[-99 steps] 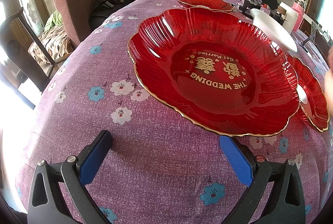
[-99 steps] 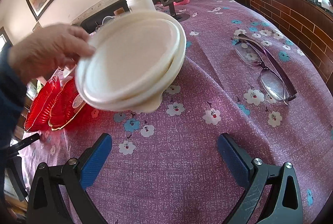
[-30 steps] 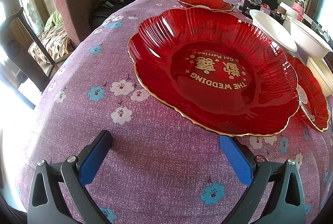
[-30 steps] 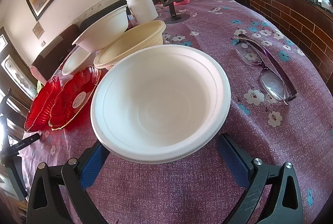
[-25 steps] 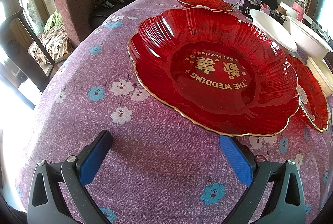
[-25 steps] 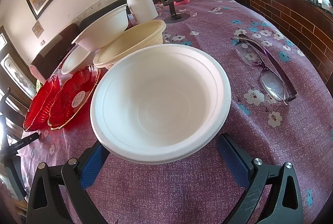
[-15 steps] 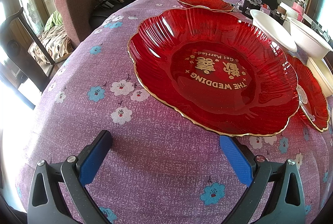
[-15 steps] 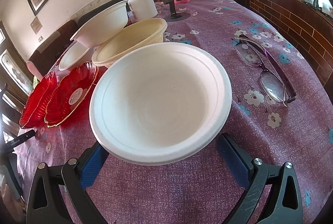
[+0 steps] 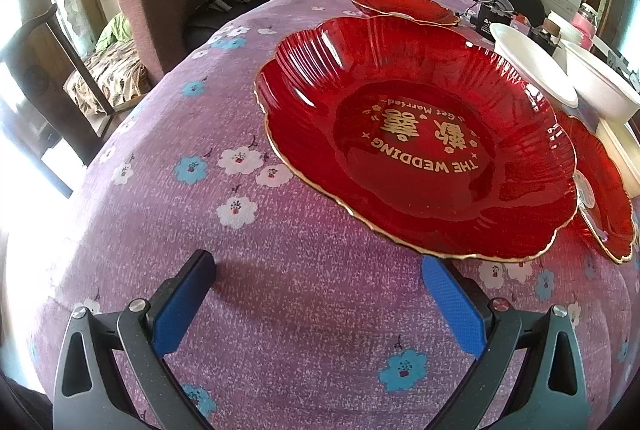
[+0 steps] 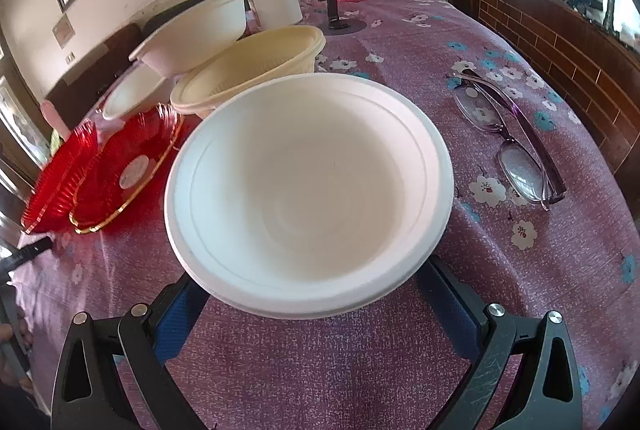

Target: Organize plates and bowls

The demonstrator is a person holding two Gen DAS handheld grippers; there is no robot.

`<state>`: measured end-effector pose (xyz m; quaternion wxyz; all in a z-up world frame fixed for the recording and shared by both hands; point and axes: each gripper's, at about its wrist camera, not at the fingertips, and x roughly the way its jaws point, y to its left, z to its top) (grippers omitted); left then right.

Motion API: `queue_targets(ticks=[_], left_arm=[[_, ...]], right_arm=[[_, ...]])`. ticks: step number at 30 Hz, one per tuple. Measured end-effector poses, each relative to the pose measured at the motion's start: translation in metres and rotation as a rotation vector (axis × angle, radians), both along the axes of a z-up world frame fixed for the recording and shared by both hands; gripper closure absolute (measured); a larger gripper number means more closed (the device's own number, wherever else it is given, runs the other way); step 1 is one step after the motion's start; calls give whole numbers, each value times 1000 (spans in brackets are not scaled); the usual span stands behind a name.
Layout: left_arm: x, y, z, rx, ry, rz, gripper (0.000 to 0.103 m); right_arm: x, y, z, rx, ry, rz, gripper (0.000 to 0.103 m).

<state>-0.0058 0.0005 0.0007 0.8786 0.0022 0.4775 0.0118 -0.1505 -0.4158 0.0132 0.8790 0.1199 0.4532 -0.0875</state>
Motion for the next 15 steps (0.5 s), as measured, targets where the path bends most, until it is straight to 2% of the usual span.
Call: queue_targets(ticks=[4, 6, 8, 10, 12, 13, 15], left_arm=[[-7, 0, 2, -14, -1, -27, 0], [-17, 3, 6, -39, -25, -33, 0], [-29, 6, 16, -63, -96, -41, 0], [-37, 11, 15, -77, -84, -38, 0], [-45, 21, 7, -162, -38, -53, 0], [-51, 28, 8, -225, -54, -68, 0], [-62, 43, 9, -295, -84, -54, 0]], right_arm=[[7, 14, -4, -114, 67, 32, 1], [0, 12, -3, -104, 63, 30, 1], [-9, 9, 1, -72, 61, 24, 1], [-24, 5, 7, 11, 37, 26, 1], [-37, 10, 15, 64, 5, 69, 1], [-42, 16, 19, 62, -13, 98, 1], [-46, 34, 30, 49, -63, 179, 5]])
